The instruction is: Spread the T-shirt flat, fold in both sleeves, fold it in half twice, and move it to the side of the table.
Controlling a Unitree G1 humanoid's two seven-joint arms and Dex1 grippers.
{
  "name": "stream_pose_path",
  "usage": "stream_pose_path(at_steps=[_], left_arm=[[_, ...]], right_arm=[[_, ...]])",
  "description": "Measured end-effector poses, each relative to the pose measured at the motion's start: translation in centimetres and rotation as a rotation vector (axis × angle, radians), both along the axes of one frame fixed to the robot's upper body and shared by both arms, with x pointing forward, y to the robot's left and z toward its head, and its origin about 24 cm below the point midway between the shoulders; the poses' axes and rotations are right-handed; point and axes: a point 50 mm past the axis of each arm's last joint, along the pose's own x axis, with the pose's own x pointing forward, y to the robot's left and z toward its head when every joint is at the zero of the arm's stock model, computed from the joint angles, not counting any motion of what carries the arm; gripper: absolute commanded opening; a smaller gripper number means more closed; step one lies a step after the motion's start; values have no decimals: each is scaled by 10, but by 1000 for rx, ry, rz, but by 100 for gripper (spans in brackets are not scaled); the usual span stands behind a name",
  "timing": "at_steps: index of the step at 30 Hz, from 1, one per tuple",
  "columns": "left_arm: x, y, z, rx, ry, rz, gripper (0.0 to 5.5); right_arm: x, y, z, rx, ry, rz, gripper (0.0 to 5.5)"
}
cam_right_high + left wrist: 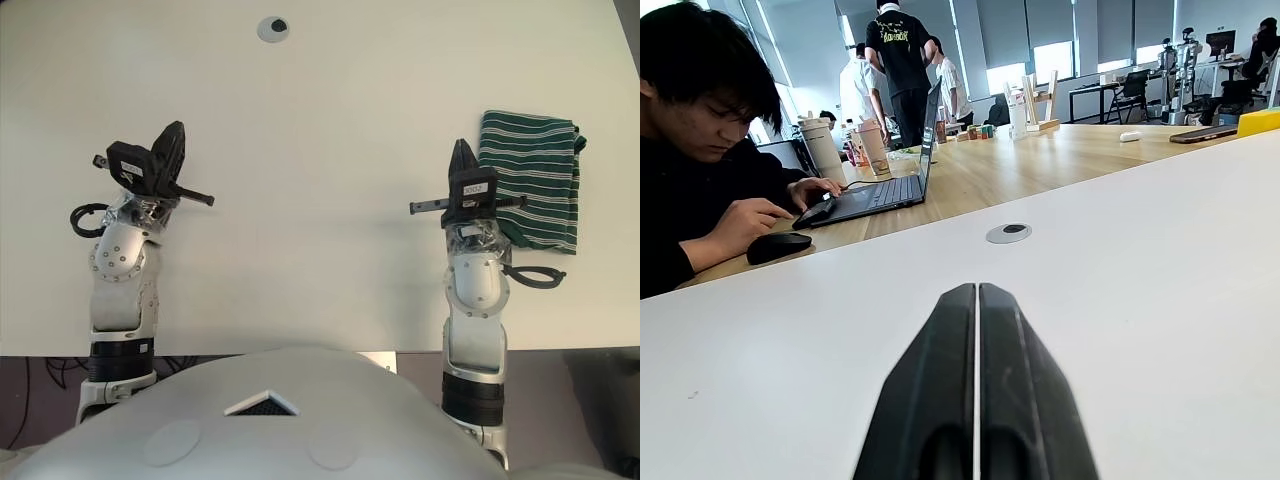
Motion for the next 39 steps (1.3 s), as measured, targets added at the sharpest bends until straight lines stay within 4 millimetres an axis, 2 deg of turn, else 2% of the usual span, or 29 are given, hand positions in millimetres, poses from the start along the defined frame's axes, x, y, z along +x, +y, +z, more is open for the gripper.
stream_pose_path(at_steps=[12, 15, 19, 21, 22, 29, 36, 39], left_arm=[[-2, 1, -1, 1, 1, 8, 0], [-25, 17, -5, 1, 2, 135, 0], [-83, 37, -14, -6, 22, 409, 0], [-104, 44, -17, -2, 32, 508, 0], [-106, 45, -17, 0, 30, 519, 0], [-91, 50, -18, 0, -17, 543, 0], [-53, 53, -14, -7, -61, 516, 0], [-50, 53, -13, 2, -56, 489, 0]], right_arm=[[3, 3, 0, 2, -2, 16, 4], [23, 15, -4, -17, 13, 138, 4], [65, 56, -5, -22, 12, 399, 4], [79, 73, -4, -36, 6, 490, 4], [81, 76, -4, -39, 3, 507, 4], [85, 78, -13, -42, 11, 526, 4], [86, 78, -13, -41, 8, 523, 4], [83, 78, -9, -35, -15, 518, 4]])
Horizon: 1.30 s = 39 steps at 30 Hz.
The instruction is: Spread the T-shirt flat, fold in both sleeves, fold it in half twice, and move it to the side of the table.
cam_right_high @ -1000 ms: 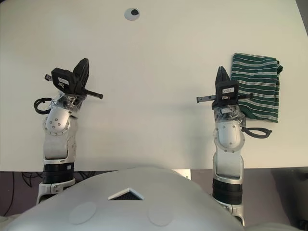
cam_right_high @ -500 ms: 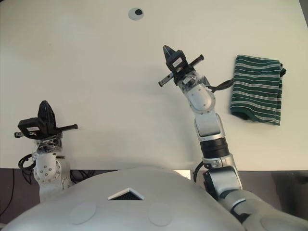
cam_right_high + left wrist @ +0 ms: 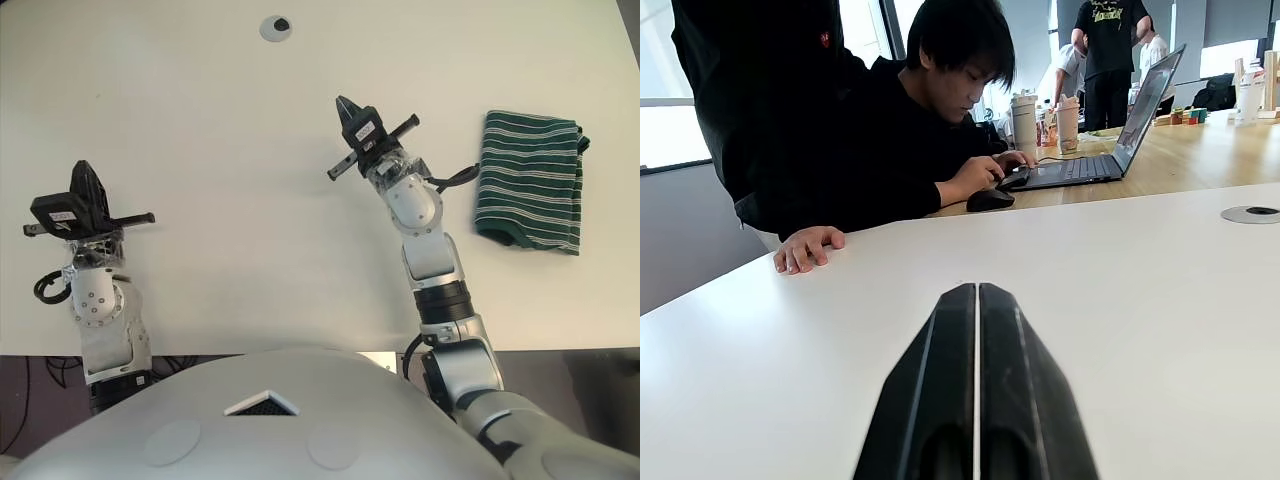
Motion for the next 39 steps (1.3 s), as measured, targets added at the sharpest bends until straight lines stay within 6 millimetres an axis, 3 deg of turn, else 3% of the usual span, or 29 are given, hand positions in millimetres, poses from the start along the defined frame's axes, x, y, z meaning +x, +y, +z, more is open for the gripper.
stream_pose_path(at_steps=[12, 39], left_arm=[[-10, -1, -6, -23, 50, -39, 0], [-10, -2, -6, -23, 50, -44, 0]], right_arm=[[-7, -2, 3, 10, -5, -9, 4], [-6, -3, 3, 7, 11, -20, 4]])
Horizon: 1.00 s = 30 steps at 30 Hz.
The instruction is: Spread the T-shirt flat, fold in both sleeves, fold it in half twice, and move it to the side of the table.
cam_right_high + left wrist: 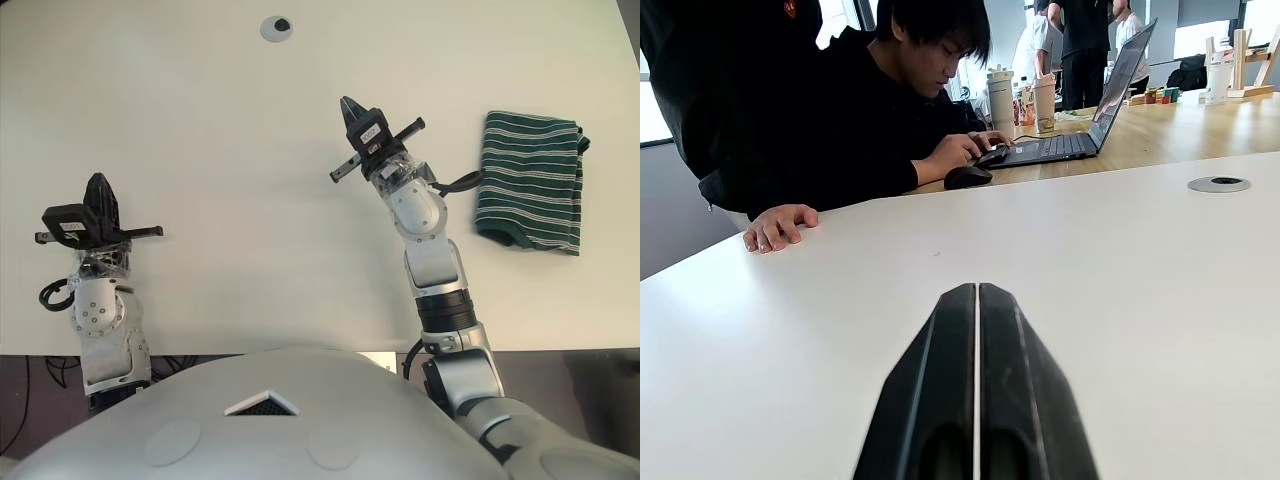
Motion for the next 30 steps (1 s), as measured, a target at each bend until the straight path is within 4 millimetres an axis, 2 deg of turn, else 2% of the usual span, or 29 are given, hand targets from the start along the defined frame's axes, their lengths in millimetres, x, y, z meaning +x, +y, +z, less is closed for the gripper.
stream_pose_path(at_steps=[21, 30], left_arm=[[28, -13, 8, -3, -31, -115, 0], [28, -14, 7, -6, -27, -115, 0]], right_arm=[[-13, -16, -3, 13, 1, -82, 4], [-14, -17, -3, 14, 0, -96, 4]])
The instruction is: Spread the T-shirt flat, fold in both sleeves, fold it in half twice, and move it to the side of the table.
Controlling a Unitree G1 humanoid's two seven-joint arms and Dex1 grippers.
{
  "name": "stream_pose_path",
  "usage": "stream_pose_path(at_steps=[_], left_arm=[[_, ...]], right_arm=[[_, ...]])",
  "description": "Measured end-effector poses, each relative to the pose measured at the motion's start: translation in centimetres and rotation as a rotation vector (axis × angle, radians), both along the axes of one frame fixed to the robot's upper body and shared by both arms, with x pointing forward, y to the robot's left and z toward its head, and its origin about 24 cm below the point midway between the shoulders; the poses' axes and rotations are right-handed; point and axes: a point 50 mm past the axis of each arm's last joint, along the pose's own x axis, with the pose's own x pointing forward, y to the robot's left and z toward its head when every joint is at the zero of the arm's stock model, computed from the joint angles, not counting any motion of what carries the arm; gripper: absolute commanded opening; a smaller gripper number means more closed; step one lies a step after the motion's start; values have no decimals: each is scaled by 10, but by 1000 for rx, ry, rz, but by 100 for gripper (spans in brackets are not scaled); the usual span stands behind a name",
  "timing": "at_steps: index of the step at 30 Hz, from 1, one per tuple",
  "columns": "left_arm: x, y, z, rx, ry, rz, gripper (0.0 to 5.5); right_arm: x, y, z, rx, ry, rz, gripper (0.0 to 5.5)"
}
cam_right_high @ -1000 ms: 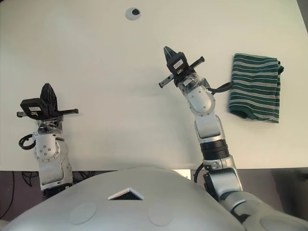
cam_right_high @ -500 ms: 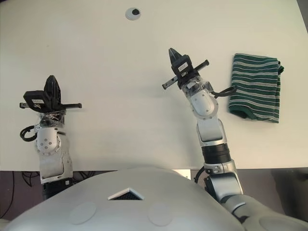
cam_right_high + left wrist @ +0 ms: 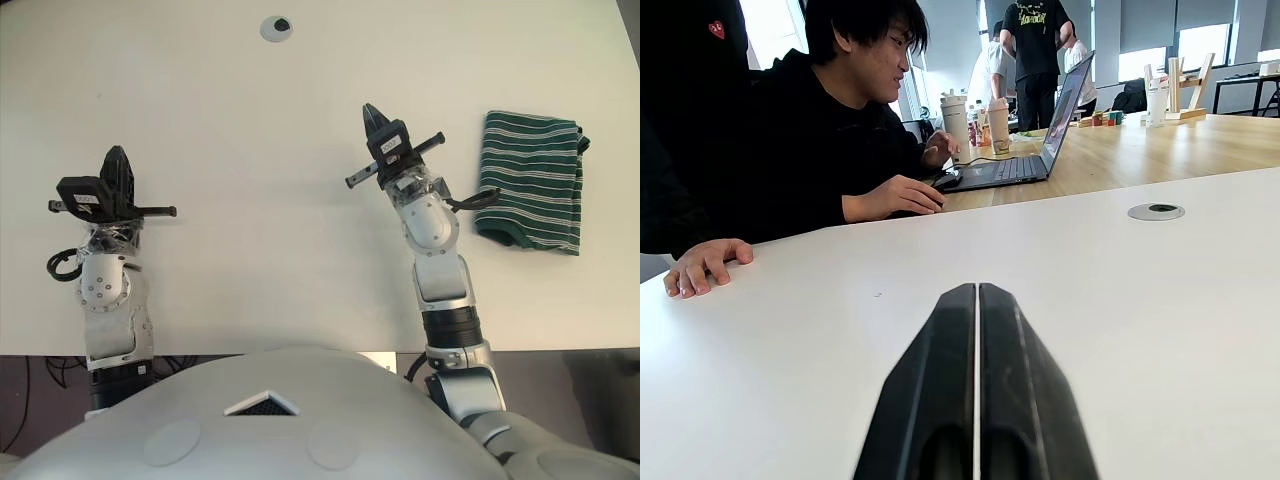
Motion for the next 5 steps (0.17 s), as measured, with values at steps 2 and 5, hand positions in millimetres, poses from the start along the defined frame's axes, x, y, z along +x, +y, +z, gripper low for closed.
stream_pose_path(at_steps=[2, 5], left_arm=[[-1, 0, -1, 0, 4, 2, 0], [-3, 1, -1, 1, 9, 7, 0]], right_arm=[[0, 0, 0, 0, -1, 1, 4], [1, 1, 0, -1, -1, 2, 4]])
